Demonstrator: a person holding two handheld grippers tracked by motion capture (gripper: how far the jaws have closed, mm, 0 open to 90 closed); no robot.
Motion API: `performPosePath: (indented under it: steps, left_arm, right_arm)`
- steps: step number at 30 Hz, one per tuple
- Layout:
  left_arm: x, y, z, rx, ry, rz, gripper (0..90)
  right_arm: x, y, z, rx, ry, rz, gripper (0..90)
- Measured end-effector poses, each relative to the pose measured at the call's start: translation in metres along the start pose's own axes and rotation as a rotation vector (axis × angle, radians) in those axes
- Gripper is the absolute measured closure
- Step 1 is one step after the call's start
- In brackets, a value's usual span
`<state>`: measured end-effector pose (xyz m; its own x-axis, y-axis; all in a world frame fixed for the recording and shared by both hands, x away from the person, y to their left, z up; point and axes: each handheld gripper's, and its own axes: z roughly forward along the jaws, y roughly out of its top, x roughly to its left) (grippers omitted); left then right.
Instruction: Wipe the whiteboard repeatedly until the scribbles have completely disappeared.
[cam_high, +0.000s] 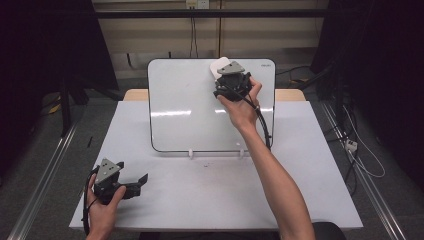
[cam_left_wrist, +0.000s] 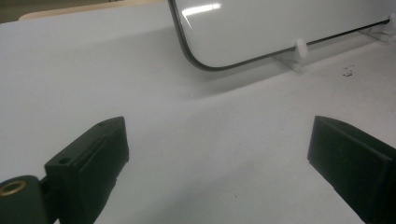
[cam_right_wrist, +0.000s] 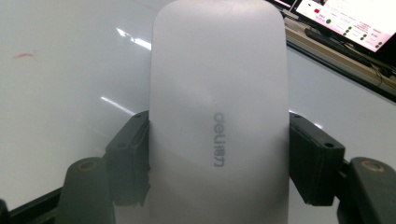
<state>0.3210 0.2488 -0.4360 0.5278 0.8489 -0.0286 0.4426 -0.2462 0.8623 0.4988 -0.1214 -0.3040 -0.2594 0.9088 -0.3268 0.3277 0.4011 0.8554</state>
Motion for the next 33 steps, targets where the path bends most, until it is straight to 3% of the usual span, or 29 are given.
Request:
performPosePath:
  steps: [12, 19, 30, 33]
  left_arm:
    - [-0.001, 0.000, 0.002, 0.010, 0.004, -0.001, 5.2]
    - [-0.002, 0.000, 0.003, 0.011, 0.002, 0.002, 5.2]
    - [-0.003, 0.001, 0.003, 0.013, 0.000, 0.009, 5.2]
    - [-0.003, 0.002, 0.004, 0.012, -0.003, 0.007, 5.2]
  right_arm:
    - [-0.047, -0.028, -0.011, 0.012, -0.046, 0.086, 31.6]
    - [-0.067, -0.043, -0.018, 0.024, -0.069, 0.123, 31.6]
    - [-0.068, -0.047, -0.021, 0.041, -0.100, 0.138, 31.6]
    - [-0.065, -0.047, -0.020, 0.047, -0.084, 0.149, 31.6]
